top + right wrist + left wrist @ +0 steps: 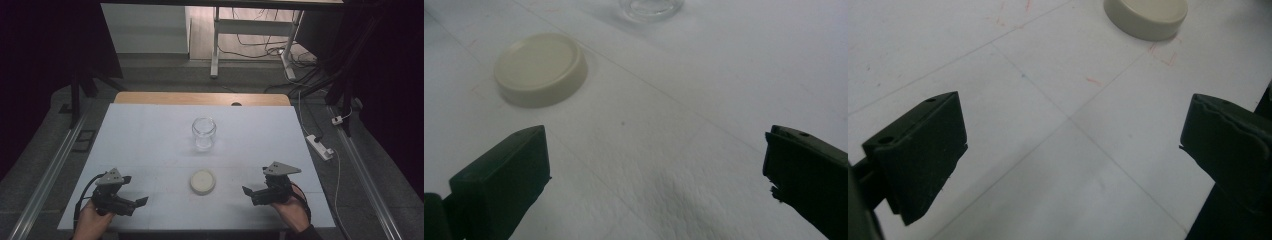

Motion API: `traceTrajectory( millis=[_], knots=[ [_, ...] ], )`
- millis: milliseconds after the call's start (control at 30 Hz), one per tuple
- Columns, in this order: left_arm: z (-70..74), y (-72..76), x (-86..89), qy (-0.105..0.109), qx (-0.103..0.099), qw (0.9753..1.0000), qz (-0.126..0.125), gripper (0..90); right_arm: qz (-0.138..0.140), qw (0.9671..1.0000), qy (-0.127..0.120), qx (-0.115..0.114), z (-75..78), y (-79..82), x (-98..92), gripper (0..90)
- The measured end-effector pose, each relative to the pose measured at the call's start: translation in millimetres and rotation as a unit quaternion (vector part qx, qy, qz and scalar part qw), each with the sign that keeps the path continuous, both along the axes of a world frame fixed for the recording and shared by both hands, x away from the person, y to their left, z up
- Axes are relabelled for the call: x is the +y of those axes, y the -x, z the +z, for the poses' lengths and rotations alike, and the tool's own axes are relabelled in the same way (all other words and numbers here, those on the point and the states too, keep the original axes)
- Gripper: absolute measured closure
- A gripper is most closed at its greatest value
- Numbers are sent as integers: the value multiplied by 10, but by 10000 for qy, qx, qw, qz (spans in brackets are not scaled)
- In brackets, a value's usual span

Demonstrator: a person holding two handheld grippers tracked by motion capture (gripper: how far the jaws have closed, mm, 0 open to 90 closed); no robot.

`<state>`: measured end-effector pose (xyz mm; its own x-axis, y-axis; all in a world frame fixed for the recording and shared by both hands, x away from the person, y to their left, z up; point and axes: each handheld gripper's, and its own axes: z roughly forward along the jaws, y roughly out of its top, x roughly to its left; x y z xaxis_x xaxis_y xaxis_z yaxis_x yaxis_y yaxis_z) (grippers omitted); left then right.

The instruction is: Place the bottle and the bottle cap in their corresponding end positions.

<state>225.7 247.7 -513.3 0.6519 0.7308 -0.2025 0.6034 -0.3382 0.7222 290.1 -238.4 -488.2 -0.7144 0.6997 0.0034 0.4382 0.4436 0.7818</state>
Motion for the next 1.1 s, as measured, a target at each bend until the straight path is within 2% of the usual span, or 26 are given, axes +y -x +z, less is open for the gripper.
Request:
traceTrajectory(
  millis=[367,533,800,933,1000,1100],
  knots=[
    [-9,208,218,56,-54,9994,329,0,-356,9993,110,20,-48,204,-297,0],
    [-20,299,298,-22,-107,9987,501,0,-546,9985,66,52,-68,276,-441,0],
    [-56,402,397,-116,-42,9975,698,0,-789,9967,21,189,-101,371,-608,0],
    [-89,449,428,-177,55,9968,780,0,-886,9958,-28,227,-90,413,-655,0],
    [-113,472,437,-284,122,9962,819,0,-919,9953,-33,295,-87,431,-666,0],
    [-108,496,447,-321,118,9958,847,0,-934,9950,-28,341,-87,440,-679,0]
  ],
)
